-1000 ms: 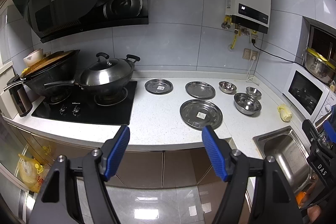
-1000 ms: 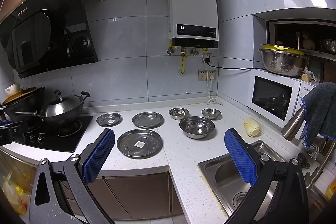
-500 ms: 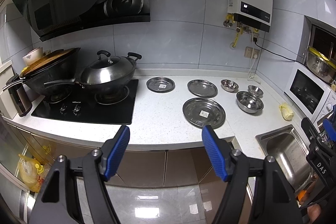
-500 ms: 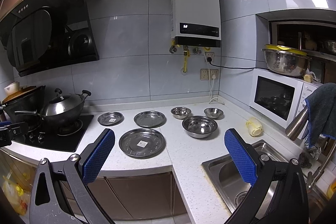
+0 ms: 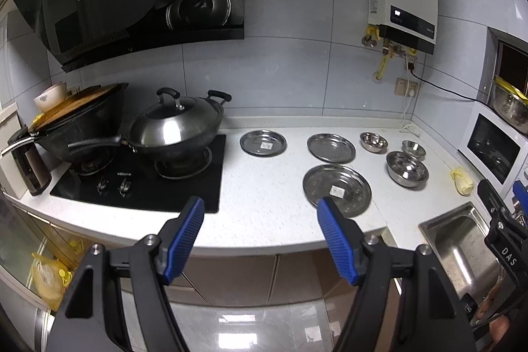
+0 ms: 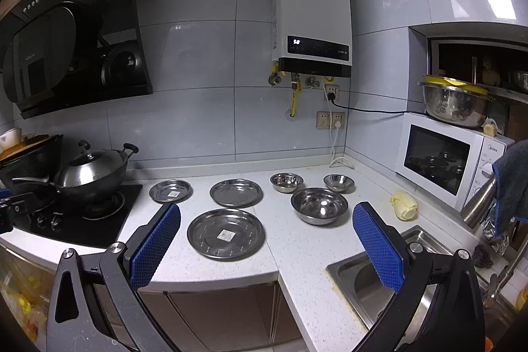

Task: Organize plates and bowls

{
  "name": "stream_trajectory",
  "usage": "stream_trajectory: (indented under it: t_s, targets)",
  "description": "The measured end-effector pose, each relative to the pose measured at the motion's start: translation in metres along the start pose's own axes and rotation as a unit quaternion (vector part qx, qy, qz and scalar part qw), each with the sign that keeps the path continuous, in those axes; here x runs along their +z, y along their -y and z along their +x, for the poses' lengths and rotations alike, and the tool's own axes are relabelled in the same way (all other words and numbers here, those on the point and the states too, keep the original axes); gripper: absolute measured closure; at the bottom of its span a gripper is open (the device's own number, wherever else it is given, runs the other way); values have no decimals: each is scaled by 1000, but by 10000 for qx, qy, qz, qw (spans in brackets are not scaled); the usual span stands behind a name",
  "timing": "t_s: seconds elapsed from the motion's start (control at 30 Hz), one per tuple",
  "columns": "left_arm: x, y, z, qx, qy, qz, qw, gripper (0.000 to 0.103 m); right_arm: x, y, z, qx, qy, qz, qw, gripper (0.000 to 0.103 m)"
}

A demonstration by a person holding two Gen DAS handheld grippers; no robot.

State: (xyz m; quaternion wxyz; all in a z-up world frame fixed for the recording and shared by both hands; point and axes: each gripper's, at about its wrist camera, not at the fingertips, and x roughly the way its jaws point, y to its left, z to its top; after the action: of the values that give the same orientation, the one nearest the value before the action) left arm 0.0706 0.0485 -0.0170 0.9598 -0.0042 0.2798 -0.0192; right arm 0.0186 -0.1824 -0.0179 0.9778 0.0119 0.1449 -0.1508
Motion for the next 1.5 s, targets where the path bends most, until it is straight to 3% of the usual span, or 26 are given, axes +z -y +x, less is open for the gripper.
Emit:
stream_trajectory:
  t_s: [0.37, 0.63, 0.87, 1.07, 1.23, 1.37, 1.5]
  targets:
    - [38, 3, 68, 5, 67, -11, 10000, 33, 17, -14, 62, -12, -47, -44, 10000, 1]
    - [74, 38, 163, 258, 79, -219, 9994, 33, 25, -14, 162, 368, -90, -128, 9992, 1]
    - [103, 73, 251, 414, -266, -157, 9987, 33, 28, -13, 260, 714, -432, -321, 9960, 1]
    - [91, 94, 323, 472, -919, 199, 9944, 33, 11, -5, 316, 845, -1026, -123, 9911, 1]
    - [59, 106, 398, 132, -1936, 460, 9799, 33, -33, -3, 363, 756, -1927, 33, 9783, 1]
    - [32, 113, 470, -79, -3115, 707, 9476, 34, -67, -13, 396, 653, -2767, 65, 9587, 1]
    - [12, 111, 511, -312, -3885, 681, 9184, 34, -93, -14, 425, 197, -3358, 148, 9416, 1]
